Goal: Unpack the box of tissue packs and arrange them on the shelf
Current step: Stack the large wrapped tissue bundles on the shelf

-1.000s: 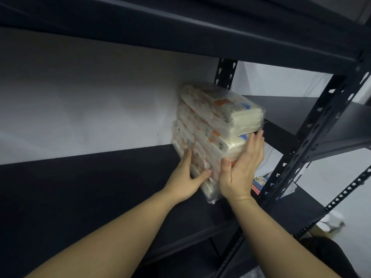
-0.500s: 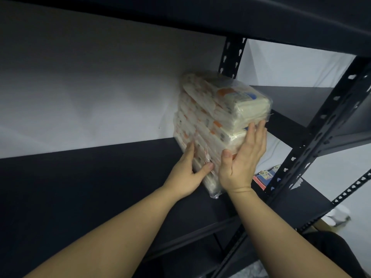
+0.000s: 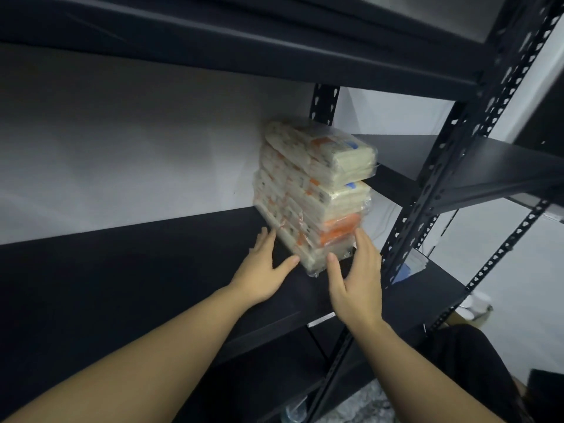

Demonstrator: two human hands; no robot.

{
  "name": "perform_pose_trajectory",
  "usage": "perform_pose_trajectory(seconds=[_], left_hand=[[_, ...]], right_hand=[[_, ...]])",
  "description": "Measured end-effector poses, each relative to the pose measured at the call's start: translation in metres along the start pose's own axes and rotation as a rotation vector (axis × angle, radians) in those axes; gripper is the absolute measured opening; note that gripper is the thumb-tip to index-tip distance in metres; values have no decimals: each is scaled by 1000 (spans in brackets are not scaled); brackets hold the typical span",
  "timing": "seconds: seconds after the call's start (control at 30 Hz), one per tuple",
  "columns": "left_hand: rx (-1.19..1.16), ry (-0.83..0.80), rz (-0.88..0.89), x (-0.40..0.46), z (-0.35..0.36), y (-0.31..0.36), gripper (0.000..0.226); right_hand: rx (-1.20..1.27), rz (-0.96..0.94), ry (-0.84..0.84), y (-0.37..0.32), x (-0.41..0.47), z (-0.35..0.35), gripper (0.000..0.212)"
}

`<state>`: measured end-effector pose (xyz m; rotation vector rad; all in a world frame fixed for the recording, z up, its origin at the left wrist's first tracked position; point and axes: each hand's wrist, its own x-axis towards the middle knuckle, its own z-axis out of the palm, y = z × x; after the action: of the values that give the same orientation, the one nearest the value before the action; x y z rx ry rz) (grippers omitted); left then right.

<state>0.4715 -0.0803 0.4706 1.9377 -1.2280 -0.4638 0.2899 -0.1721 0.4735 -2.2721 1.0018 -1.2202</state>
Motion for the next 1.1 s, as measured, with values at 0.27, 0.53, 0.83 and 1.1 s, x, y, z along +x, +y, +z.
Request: perform_pose_trajectory(seconds=[0.27, 0.53, 0.83, 1.1], left_hand=[[393, -21, -95, -86, -50, -19, 80], [495, 17, -225, -177, -89, -49, 80], [660, 170, -258, -276, -80, -61, 81], [578, 205, -372, -361, -11, -82, 77]], right_hand=[[-188, -12, -277, -45, -69, 3, 50], [-176, -118, -493, -102, -110, 25, 55], [-136, -373, -629, -120, -152, 34, 58], [16, -443, -726, -76, -236, 34, 55]])
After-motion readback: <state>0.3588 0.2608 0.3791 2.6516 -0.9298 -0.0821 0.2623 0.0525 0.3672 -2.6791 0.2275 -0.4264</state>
